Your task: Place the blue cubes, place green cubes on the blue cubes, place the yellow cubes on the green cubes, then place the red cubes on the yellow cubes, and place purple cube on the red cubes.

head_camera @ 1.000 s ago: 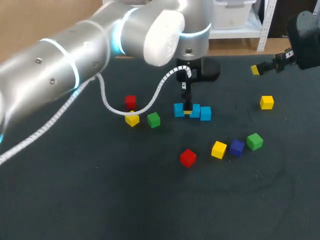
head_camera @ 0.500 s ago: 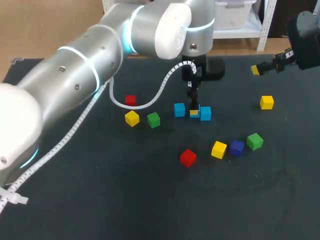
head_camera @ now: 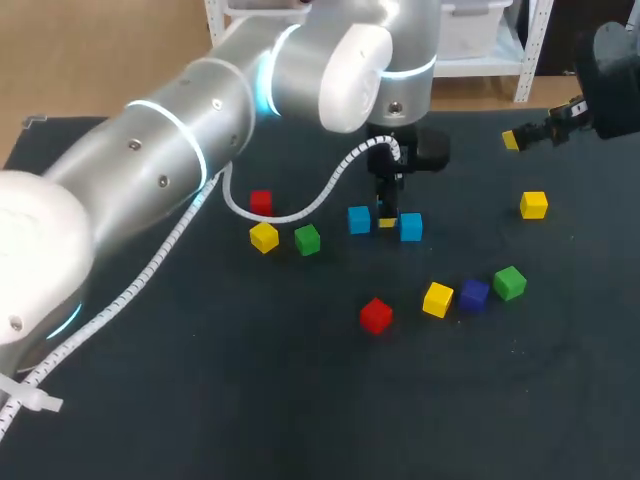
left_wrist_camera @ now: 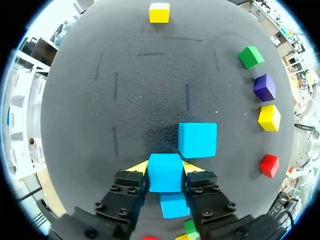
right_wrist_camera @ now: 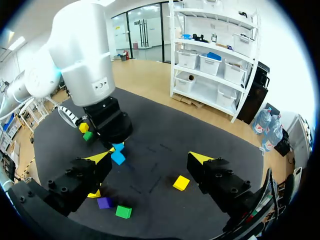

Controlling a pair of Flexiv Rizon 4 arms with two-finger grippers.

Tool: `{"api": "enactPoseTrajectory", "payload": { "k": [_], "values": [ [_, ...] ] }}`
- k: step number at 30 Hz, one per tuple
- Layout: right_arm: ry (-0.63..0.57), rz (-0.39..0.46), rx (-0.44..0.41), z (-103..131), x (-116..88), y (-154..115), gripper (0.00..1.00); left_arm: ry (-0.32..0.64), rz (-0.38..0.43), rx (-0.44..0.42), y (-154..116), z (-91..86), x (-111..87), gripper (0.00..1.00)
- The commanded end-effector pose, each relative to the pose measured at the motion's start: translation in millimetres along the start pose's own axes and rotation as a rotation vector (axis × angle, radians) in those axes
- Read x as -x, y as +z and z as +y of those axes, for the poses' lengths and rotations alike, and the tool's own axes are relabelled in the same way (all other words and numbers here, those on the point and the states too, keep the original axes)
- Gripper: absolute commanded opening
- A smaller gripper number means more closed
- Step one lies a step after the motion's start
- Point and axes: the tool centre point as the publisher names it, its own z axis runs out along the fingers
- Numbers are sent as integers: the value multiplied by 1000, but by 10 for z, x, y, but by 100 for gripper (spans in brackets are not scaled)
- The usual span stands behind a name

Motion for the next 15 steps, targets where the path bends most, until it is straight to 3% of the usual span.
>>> {"api": "enactPoseTrajectory", "payload": {
  "k": [1, 15],
  "values": [
    [1, -2, -8, 17, -7, 0, 100, -1, -14, 19, 0, -107, -84, 0],
    [1, -2, -8, 17, -7, 0, 100, 6, -35, 0, 45, -284, -103, 0]
  ]
}}
